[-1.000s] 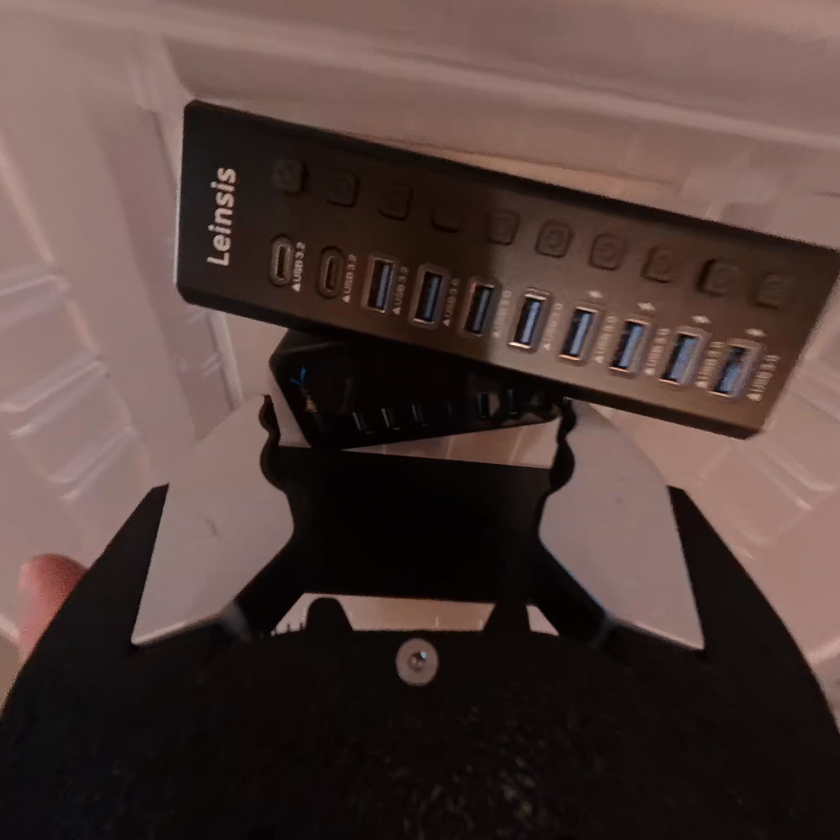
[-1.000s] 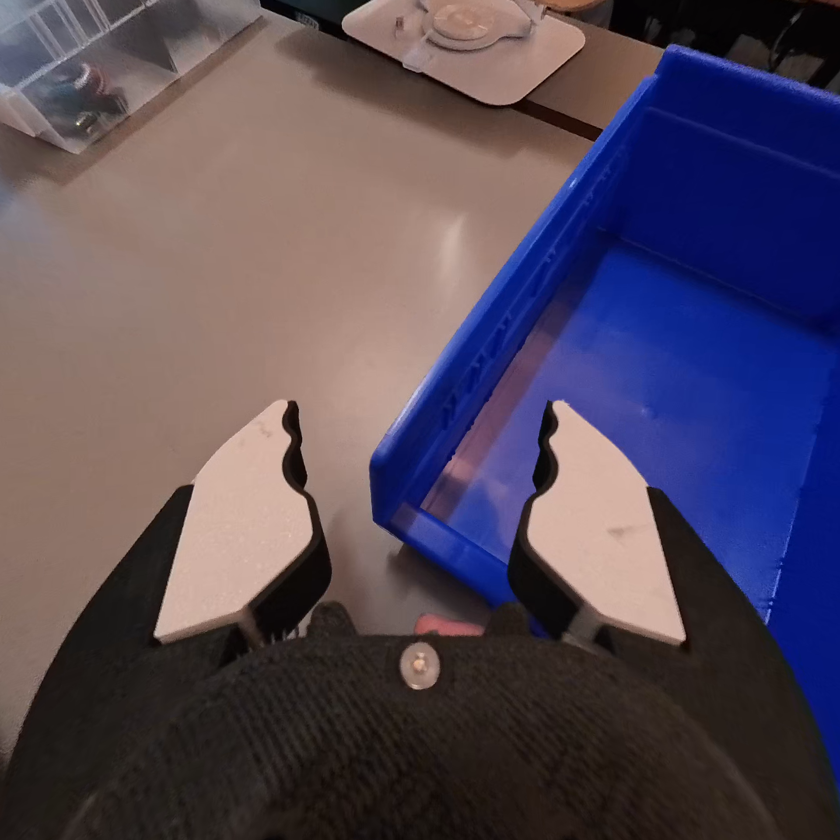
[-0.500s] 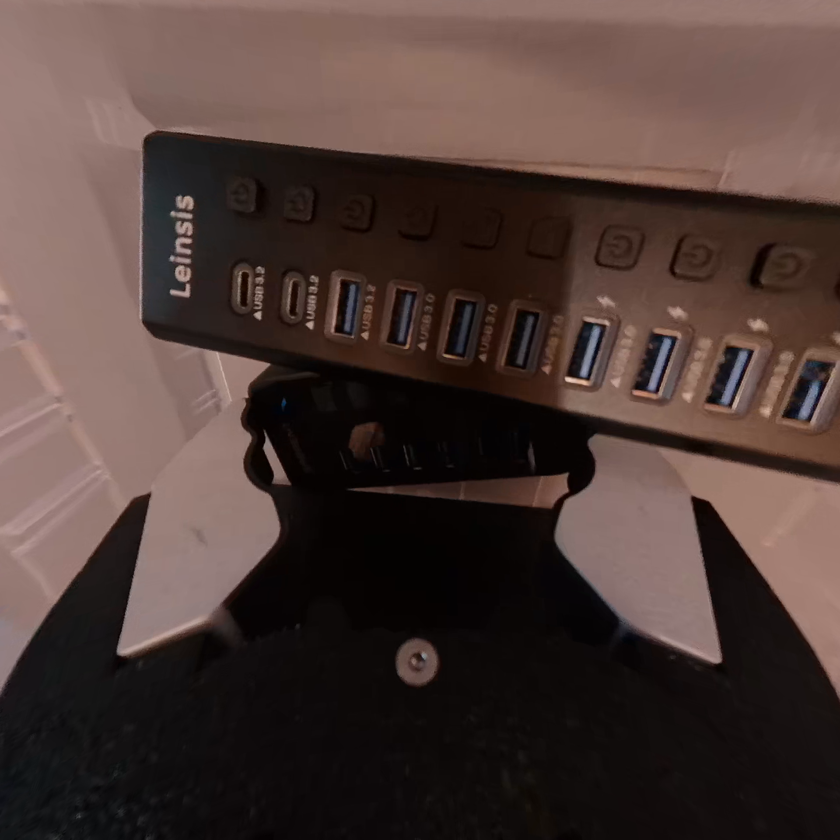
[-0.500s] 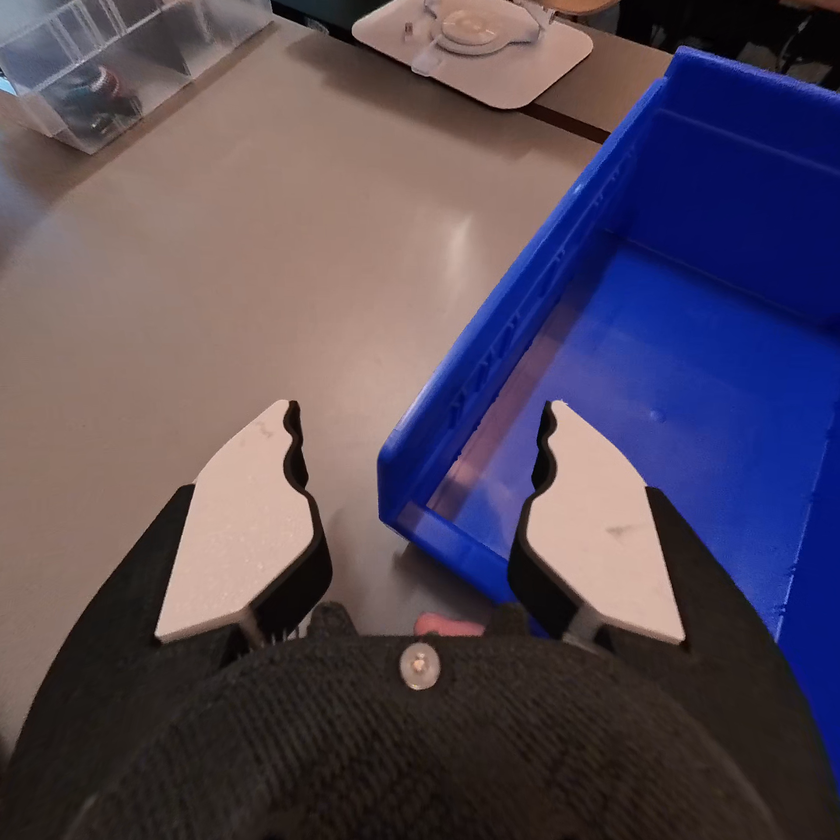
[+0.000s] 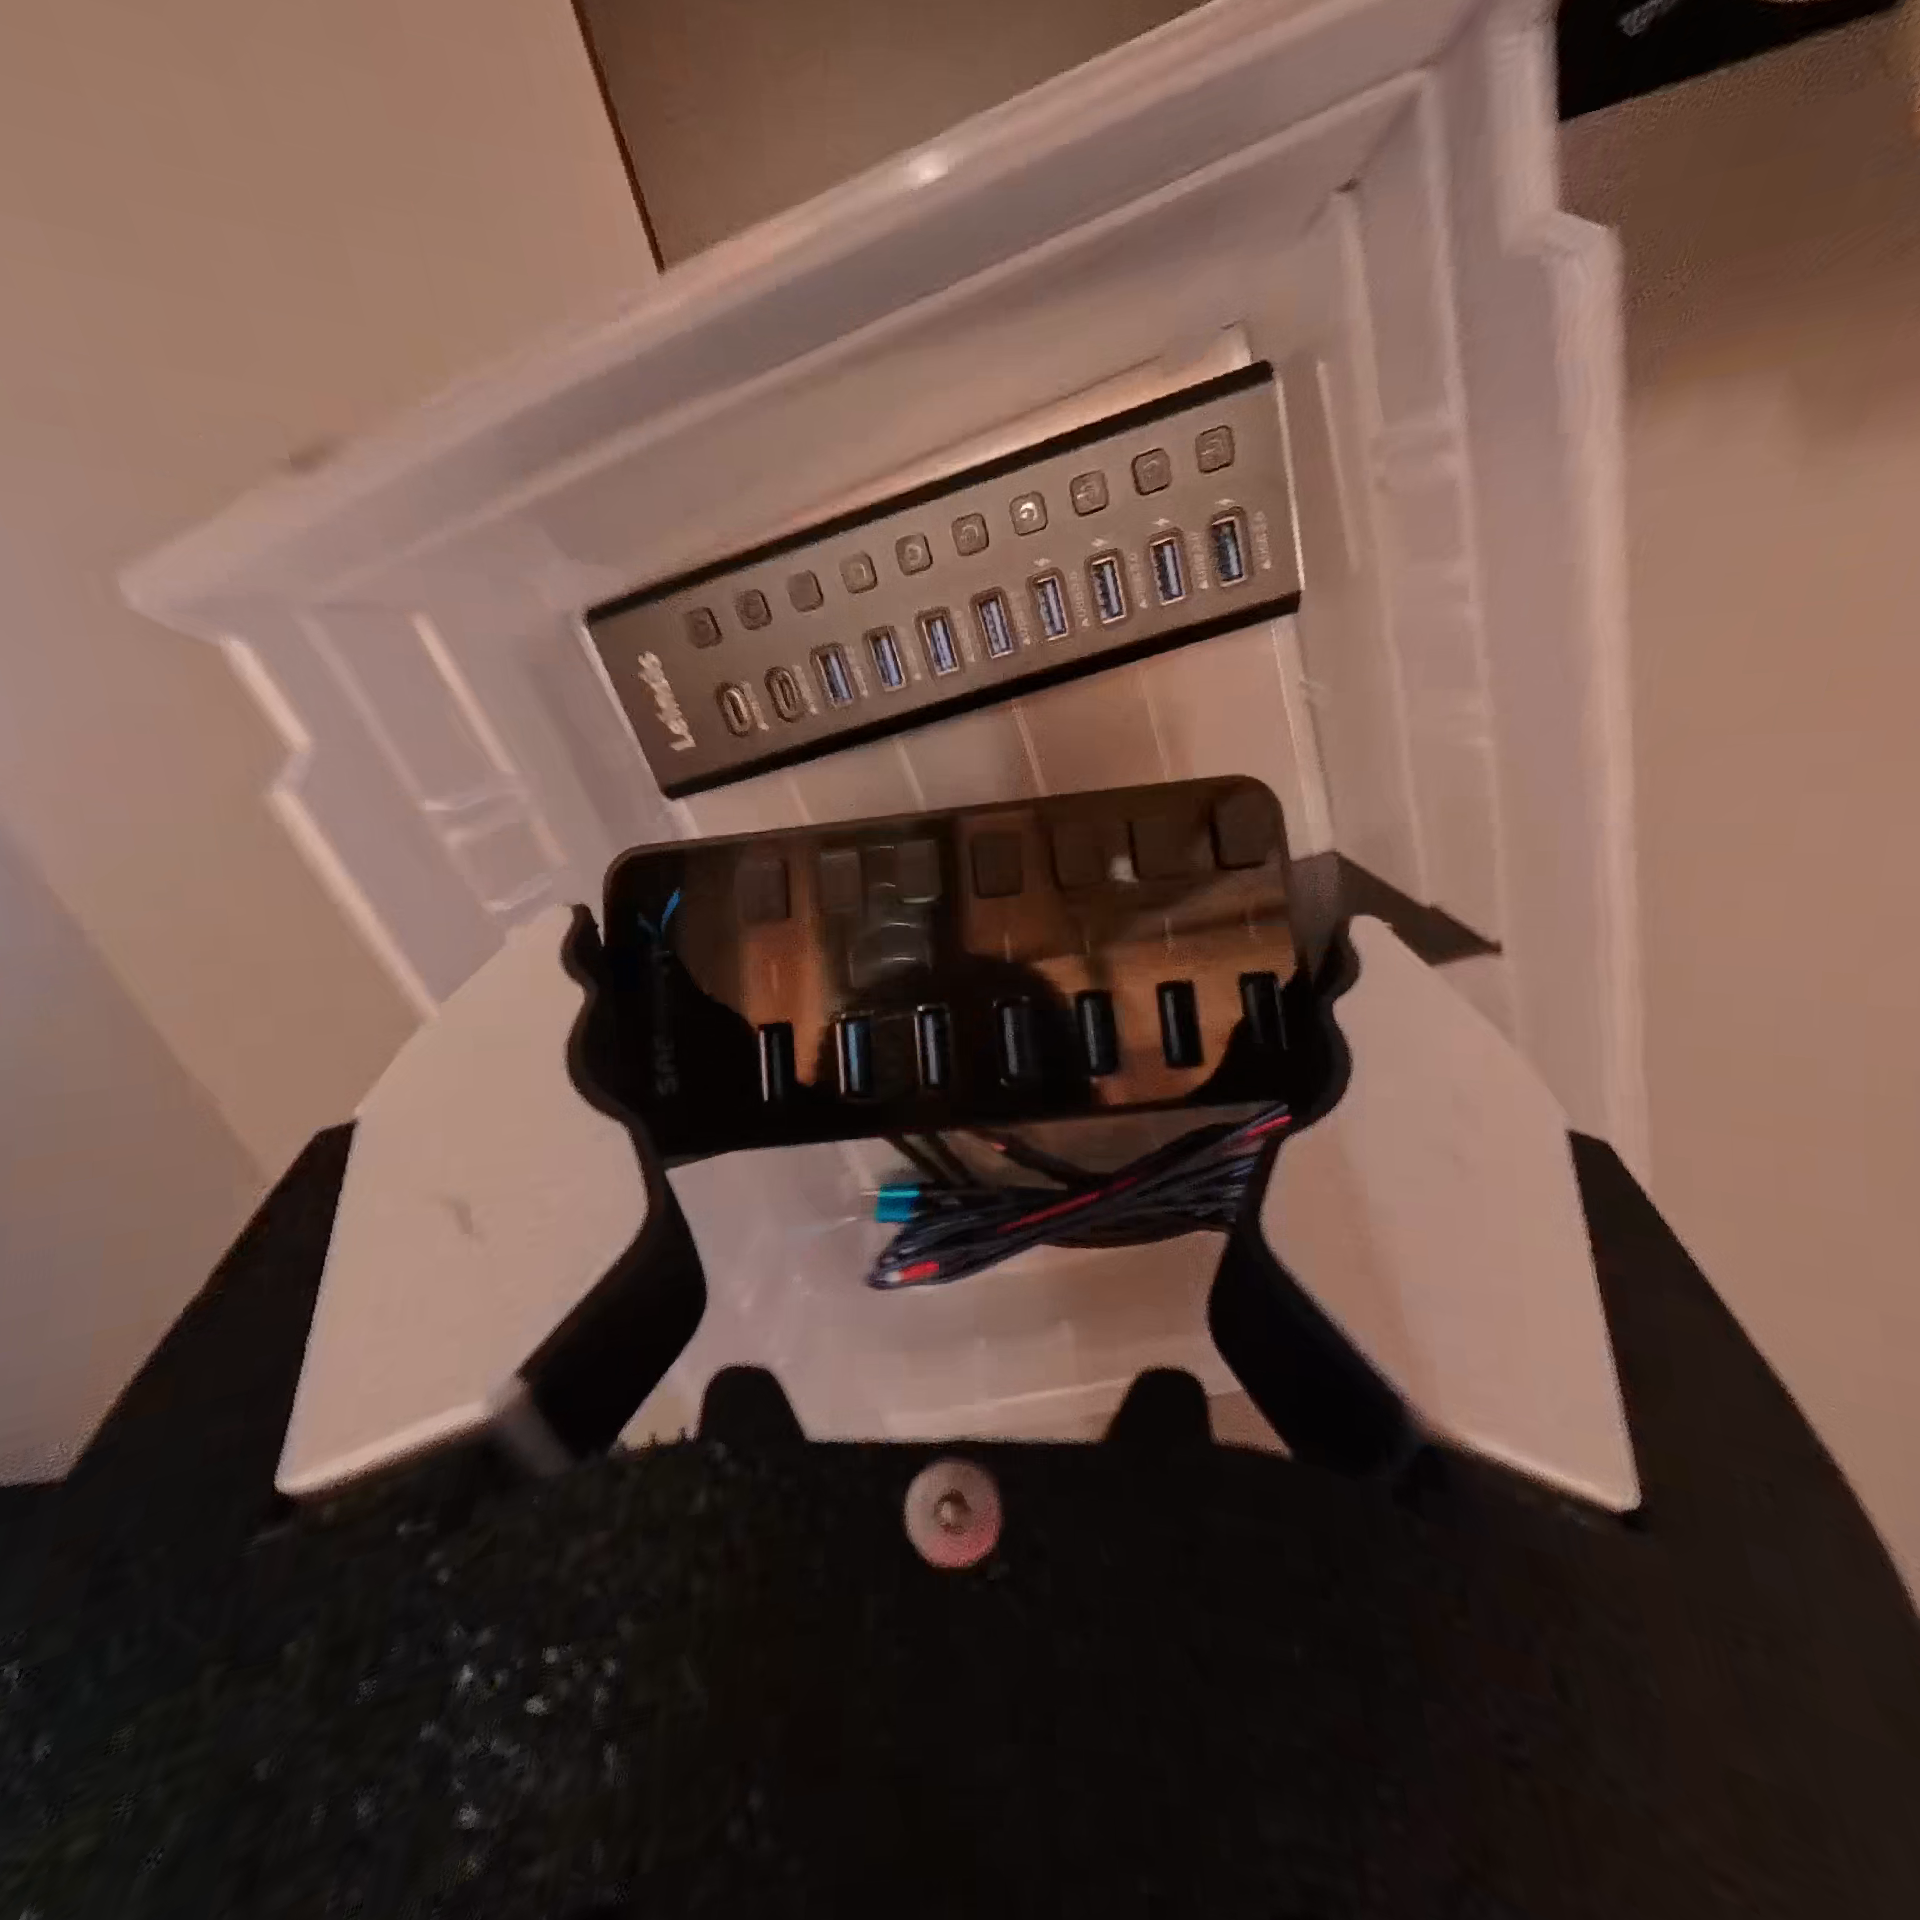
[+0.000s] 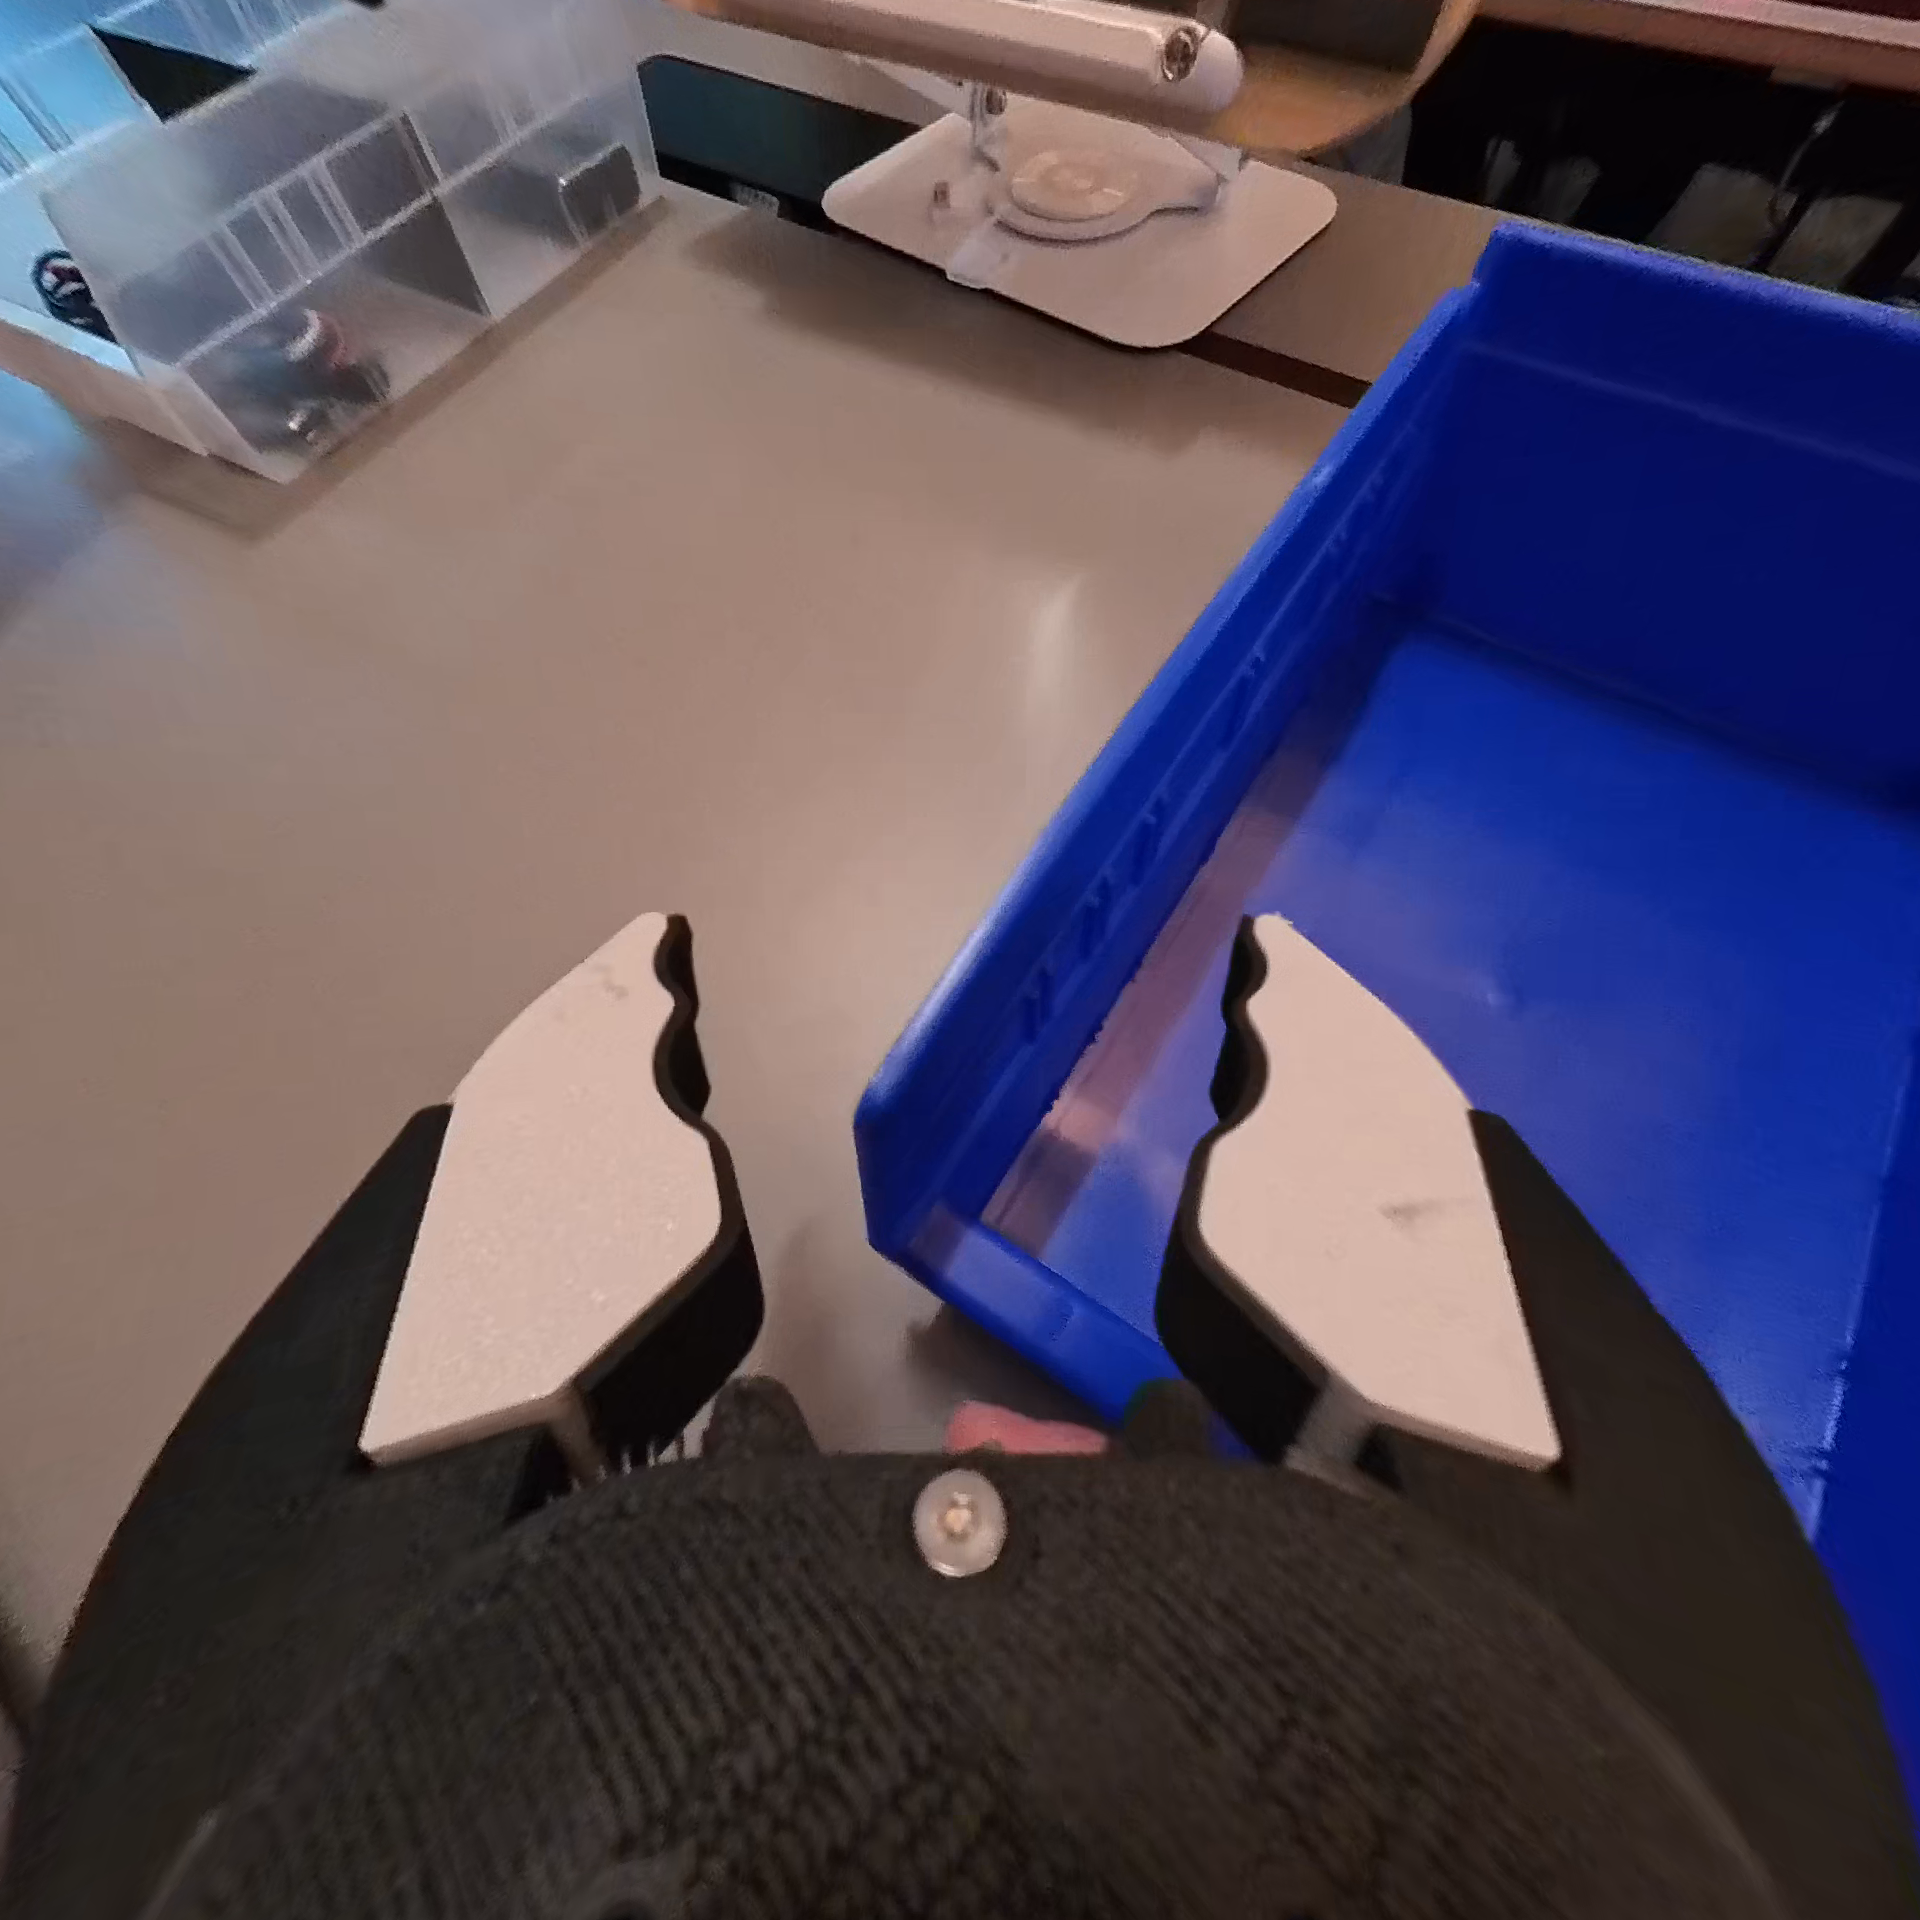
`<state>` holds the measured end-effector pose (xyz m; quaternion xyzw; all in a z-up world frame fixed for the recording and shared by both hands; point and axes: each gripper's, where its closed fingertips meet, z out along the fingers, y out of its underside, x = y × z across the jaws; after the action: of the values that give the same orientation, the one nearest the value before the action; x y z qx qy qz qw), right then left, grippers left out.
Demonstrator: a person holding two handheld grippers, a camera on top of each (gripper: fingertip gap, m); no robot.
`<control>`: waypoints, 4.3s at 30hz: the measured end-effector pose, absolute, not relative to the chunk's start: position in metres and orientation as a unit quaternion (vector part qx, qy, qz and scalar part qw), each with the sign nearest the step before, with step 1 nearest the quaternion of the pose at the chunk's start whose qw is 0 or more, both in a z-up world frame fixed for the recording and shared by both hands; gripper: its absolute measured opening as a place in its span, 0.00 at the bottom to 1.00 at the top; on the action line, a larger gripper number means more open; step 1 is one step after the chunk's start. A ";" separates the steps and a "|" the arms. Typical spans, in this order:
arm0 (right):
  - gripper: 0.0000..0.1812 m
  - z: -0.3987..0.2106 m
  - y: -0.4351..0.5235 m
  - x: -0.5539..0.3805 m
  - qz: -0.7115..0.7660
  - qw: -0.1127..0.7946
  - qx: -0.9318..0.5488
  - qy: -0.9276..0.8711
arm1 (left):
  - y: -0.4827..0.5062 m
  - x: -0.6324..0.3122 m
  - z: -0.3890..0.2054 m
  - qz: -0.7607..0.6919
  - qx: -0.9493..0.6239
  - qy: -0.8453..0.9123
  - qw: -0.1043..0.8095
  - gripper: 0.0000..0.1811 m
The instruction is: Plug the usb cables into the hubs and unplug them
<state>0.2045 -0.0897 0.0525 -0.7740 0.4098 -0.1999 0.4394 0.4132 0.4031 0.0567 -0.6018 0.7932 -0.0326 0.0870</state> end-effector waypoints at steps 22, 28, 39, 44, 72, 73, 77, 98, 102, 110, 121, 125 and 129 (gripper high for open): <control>0.44 0.148 0.094 0.220 -0.008 0.640 -0.732 0.233 | 0.114 0.249 0.158 -0.261 0.163 0.742 0.596 0.68; 0.21 0.131 0.117 0.205 0.022 0.674 -0.718 0.173 | 0.087 0.225 0.148 -0.307 0.189 0.731 0.579 0.69; 0.15 0.102 0.072 0.240 -0.220 0.631 -0.710 0.220 | 0.089 0.217 0.122 -0.522 -0.180 0.809 0.200 0.64; 0.15 0.101 0.058 0.244 -0.345 0.574 -0.727 0.153 | 0.070 0.228 0.131 -0.621 -0.345 0.704 0.017 0.53; 0.38 0.125 0.085 0.171 0.002 0.661 -0.745 0.095 | 0.062 0.169 0.096 -0.501 0.014 0.865 0.009 0.32; 0.33 0.122 0.085 0.173 -0.014 0.655 -0.750 0.095 | 0.063 0.169 0.093 -0.498 0.014 0.867 0.011 0.32; 0.31 0.121 0.082 0.170 -0.022 0.649 -0.757 0.070 | 0.061 0.168 0.095 -0.511 0.005 0.859 0.021 0.32; 0.33 0.167 0.065 0.176 -0.071 0.703 -0.702 0.084 | 0.053 0.177 0.103 -0.613 -0.083 0.785 0.043 0.31; 0.37 0.153 0.062 0.179 -0.024 0.711 -0.690 0.130 | 0.057 0.181 0.116 -0.668 -0.117 0.735 0.012 0.31; 0.32 0.135 0.077 0.172 -0.012 0.689 -0.716 0.110 | 0.046 0.168 0.102 -0.636 -0.083 0.767 0.012 0.31; 0.32 0.111 0.077 0.169 0.001 0.665 -0.739 0.110 | 0.060 0.177 0.133 -0.657 -0.120 0.744 0.026 0.44; 0.32 0.108 0.086 0.167 0.009 0.665 -0.738 0.110 | 0.054 0.171 0.132 -0.655 -0.097 0.748 0.033 0.32; 0.33 0.116 0.084 0.165 0.012 0.691 -0.714 0.108 | 0.050 0.168 0.142 -0.669 -0.083 0.738 0.044 0.31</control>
<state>0.1649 0.0840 0.1161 -0.7142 0.1084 0.0120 0.6914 0.1676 0.0503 0.1422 -0.0825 0.7375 -0.6688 0.0444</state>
